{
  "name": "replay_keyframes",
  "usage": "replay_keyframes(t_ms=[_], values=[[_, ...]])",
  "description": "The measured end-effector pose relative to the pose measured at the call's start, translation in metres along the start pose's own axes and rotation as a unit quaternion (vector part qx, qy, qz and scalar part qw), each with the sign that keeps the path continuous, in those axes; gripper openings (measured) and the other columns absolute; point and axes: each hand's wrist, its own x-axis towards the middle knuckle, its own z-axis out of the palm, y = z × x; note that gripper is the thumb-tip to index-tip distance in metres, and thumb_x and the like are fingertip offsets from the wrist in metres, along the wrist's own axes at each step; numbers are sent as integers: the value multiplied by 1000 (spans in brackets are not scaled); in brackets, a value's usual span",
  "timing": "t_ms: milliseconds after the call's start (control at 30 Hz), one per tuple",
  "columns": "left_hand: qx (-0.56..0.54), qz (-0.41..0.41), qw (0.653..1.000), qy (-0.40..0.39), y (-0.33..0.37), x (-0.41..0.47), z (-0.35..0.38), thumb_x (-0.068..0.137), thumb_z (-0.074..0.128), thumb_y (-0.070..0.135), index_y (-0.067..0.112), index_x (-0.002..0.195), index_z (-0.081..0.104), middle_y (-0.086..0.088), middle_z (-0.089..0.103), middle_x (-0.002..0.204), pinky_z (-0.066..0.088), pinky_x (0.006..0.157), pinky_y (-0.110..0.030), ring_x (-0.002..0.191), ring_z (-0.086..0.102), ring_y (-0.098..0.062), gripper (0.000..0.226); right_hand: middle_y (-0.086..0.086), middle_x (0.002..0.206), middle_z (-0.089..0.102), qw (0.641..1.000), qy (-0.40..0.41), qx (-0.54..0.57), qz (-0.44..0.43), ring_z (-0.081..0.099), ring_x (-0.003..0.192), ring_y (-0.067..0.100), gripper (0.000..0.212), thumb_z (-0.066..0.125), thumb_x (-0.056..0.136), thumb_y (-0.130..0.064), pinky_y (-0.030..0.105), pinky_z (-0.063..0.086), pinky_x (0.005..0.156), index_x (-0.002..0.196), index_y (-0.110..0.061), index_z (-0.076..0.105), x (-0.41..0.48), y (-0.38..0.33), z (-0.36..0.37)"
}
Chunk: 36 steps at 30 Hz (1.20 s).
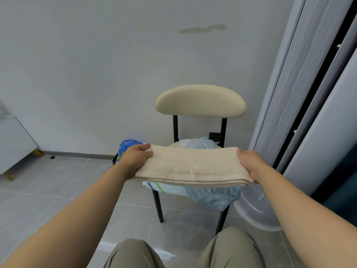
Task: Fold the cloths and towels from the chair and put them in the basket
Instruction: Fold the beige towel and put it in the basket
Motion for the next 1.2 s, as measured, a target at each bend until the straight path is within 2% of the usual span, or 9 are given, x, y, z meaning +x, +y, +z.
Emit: replay_keyframes(t_ms=[167, 367, 467, 533, 667, 800, 1033, 1133, 1200], values=[[-3, -51, 994, -95, 5, -12, -2, 79, 78, 8, 25, 145, 48, -3, 63, 123, 55, 82, -34, 104, 66, -25, 74, 6, 109, 65, 996, -50, -9, -74, 67, 90, 25, 28, 59, 99, -30, 32, 55, 67, 126, -29, 55, -12, 2, 0], [27, -52, 991, -120, 8, -20, 2, 79, 75, 2, 22, 151, 38, -4, 58, 124, 53, 72, -29, 102, 63, -25, 83, -2, 125, 64, 981, -66, -56, -174, 63, 109, 18, 25, 61, 98, -29, 35, 52, 97, 122, -30, 67, -18, -2, 11], [57, -26, 991, -120, 9, -22, 10, 77, 76, 1, 23, 152, 37, -4, 55, 128, 57, 75, -31, 105, 63, -25, 88, -6, 110, 65, 974, -66, -63, -207, 61, 92, 11, 22, 67, 93, -19, 26, 49, 84, 114, -26, 71, -27, -14, 19], [82, 0, 989, -120, 14, -27, 17, 78, 76, 0, 24, 153, 36, -4, 53, 128, 55, 66, -29, 101, 62, -23, 88, -11, 95, 64, 970, -74, -70, -223, 59, 79, 6, 25, 68, 90, -14, 21, 46, 75, 111, -28, 71, -36, -23, 25], [123, 56, 983, -126, 28, -39, 35, 81, 72, -2, 25, 152, 35, 1, 54, 112, 55, 55, -24, 84, 64, -17, 86, -9, 92, 67, 956, -100, -99, -257, 65, 85, 12, 28, 69, 83, -17, 25, 51, 78, 106, -32, 74, -54, -38, 38], [176, 101, 969, -138, 40, -48, 52, 78, 73, 1, 28, 153, 34, -2, 62, 102, 61, 66, -33, 78, 68, -19, 89, -7, 91, 62, 938, -144, -143, -282, 63, 79, 13, 28, 68, 83, -20, 30, 54, 72, 107, -33, 71, -71, -47, 52], [234, 156, 945, -165, 52, -63, 70, 79, 69, 4, 32, 156, 25, -22, 54, 137, 58, 63, -26, 62, 63, -4, 93, 2, 92, 57, 928, -161, -147, -302, 54, 67, 10, 32, 69, 83, -20, 16, 46, 57, 112, -33, 65, -86, -52, 65], [229, 166, 943, -175, 54, -67, 74, 80, 69, 3, 31, 157, 21, -22, 48, 143, 53, 58, -22, 61, 59, -3, 95, 3, 95, 56, 935, -187, -98, -286, 58, 70, 12, 33, 68, 83, -17, 29, 56, 60, 110, -34, 64, -89, -53, 67], [213, 167, 945, -184, 54, -67, 76, 79, 69, 3, 32, 157, 19, -12, 45, 147, 54, 58, -23, 65, 61, -4, 98, 7, 99, 58, 939, -208, -64, -265, 64, 72, 14, 34, 67, 85, -13, 28, 56, 56, 113, -31, 63, -93, -54, 66]])
